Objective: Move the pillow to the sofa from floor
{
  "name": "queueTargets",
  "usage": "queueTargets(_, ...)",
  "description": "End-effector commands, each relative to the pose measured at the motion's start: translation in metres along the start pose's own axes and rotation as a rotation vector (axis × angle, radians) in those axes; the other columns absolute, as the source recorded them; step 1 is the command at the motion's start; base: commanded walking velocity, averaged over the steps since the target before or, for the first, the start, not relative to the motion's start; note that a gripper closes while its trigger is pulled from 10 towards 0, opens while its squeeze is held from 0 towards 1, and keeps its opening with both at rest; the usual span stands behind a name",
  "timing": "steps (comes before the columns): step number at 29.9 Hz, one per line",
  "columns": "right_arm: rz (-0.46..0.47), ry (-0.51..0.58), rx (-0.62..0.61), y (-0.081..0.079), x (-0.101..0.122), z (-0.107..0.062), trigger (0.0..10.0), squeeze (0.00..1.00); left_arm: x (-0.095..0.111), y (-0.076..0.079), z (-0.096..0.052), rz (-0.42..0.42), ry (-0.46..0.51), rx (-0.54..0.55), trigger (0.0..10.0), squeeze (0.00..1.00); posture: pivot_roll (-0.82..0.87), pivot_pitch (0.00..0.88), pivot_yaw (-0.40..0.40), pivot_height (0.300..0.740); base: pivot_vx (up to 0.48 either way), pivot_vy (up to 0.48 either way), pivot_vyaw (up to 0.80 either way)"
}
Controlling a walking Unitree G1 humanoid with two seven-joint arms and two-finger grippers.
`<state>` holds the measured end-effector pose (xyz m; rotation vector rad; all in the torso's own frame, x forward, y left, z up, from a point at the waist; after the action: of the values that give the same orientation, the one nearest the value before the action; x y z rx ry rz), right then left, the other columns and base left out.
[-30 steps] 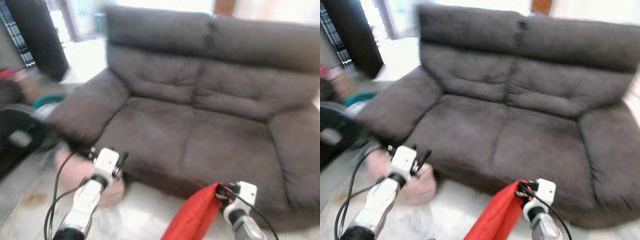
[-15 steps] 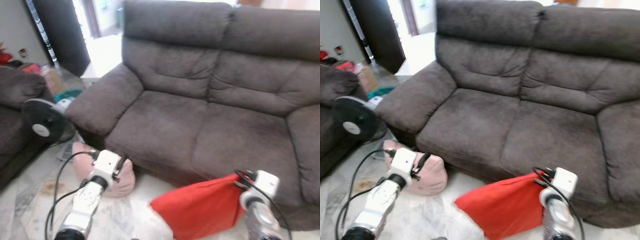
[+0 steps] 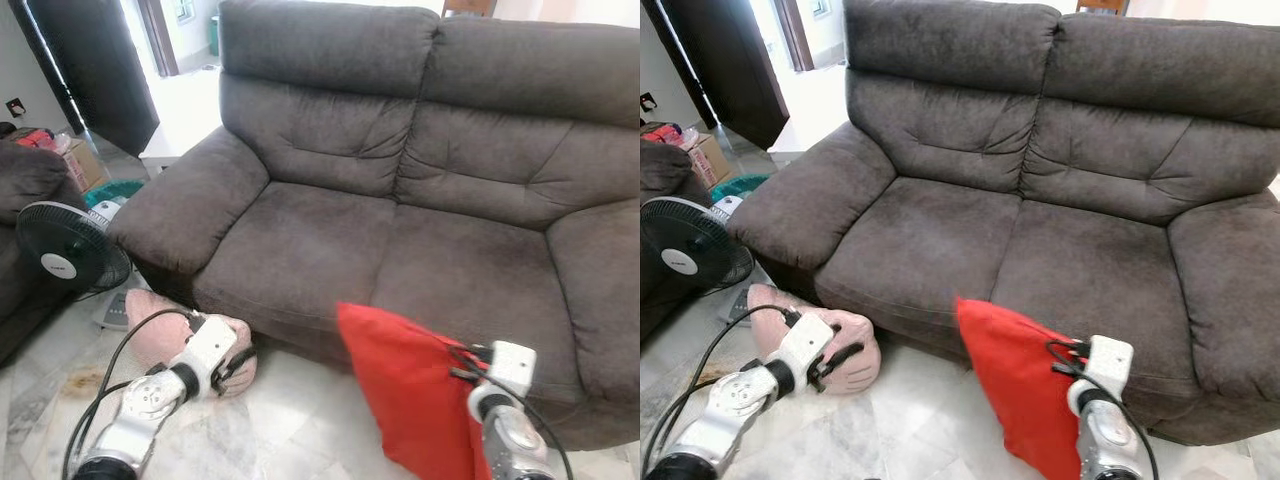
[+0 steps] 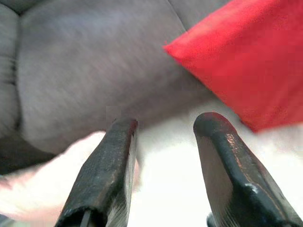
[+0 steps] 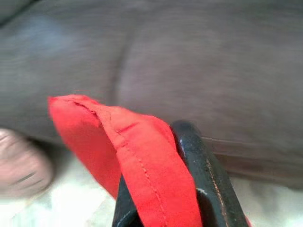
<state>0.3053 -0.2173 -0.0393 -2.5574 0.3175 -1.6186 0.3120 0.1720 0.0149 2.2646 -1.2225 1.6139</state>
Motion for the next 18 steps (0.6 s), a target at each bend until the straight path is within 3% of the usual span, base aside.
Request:
queueTargets(1,-0.073,0.148,0.109,-0.015,0.042,0.006,10.0,0.0,-0.002,0.005,-0.004,0.017,-0.025,-0.066,10.0,0.0,0.12,0.0,-0.022,0.74,0.0,0.0,0.0)
queueTargets(5,-0.126,0.15,0.207,-0.024,0.045,0.005,10.0,0.0,-0.004,0.005,-0.008,0.021,-0.046,-0.108,10.0,0.0,0.11,0.0,-0.022,0.74,0.0,0.0,0.0)
queueTargets(10,-0.277,0.107,0.464,-0.041,0.043,-0.009,10.0,0.0,-0.007,0.008,-0.016,0.037,-0.086,-0.205,10.0,0.0,0.1,0.0,-0.024,0.74,0.0,0.0,0.0)
queueTargets(15,-0.361,0.028,0.592,-0.043,0.032,-0.021,10.0,0.0,-0.005,0.009,-0.025,0.066,-0.12,-0.286,10.0,0.0,0.1,0.0,-0.023,0.74,0.0,0.0,0.0)
queueTargets(18,-0.37,0.021,0.605,-0.044,0.031,-0.023,10.0,0.0,-0.005,0.009,-0.026,0.068,-0.123,-0.294,10.0,0.0,0.1,0.0,-0.023,0.74,0.0,0.0,0.0)
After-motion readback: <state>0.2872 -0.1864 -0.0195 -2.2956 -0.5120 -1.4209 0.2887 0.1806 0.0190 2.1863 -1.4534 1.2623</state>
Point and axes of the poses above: a point about 5 cm out from each wrist's last joint towards the gripper, its own z axis pointing out of the wrist towards the gripper, its own x axis along the axis of the wrist's last joint, y = z × x, the point moved 5 cm from there along z, pointing out of the wrist towards the gripper, and after that the axes turned 4 degrees about z, right-handed, at the moved point
